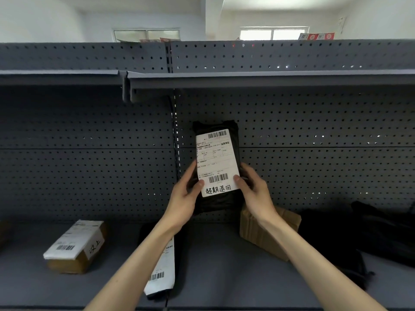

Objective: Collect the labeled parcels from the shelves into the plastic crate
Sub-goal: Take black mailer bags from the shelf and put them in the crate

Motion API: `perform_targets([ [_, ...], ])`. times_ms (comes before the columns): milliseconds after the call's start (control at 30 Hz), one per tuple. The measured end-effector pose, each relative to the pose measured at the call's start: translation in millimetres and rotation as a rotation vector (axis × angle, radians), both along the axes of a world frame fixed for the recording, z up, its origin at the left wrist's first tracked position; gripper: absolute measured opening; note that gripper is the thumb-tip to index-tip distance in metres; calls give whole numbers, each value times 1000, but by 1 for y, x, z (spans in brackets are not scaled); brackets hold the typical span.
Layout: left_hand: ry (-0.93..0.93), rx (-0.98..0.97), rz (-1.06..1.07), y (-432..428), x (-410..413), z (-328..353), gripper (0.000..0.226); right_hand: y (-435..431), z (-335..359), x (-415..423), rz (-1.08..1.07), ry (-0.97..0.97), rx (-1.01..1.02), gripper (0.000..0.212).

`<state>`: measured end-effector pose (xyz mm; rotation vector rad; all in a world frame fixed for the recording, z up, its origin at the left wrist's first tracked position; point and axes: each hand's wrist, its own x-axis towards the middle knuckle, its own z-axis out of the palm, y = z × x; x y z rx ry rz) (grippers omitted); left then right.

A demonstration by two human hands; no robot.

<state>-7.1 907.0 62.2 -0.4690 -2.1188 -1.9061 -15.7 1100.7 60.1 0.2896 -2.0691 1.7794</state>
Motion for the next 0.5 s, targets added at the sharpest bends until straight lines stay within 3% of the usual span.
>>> perform_targets([
  [267, -1, 4, -46, 6, -12, 5, 59, 9, 7, -1, -43, 11, 88, 43],
  [500, 17, -5, -263, 54, -40, 20, 60, 54, 20, 21, -289, 11, 142, 43],
])
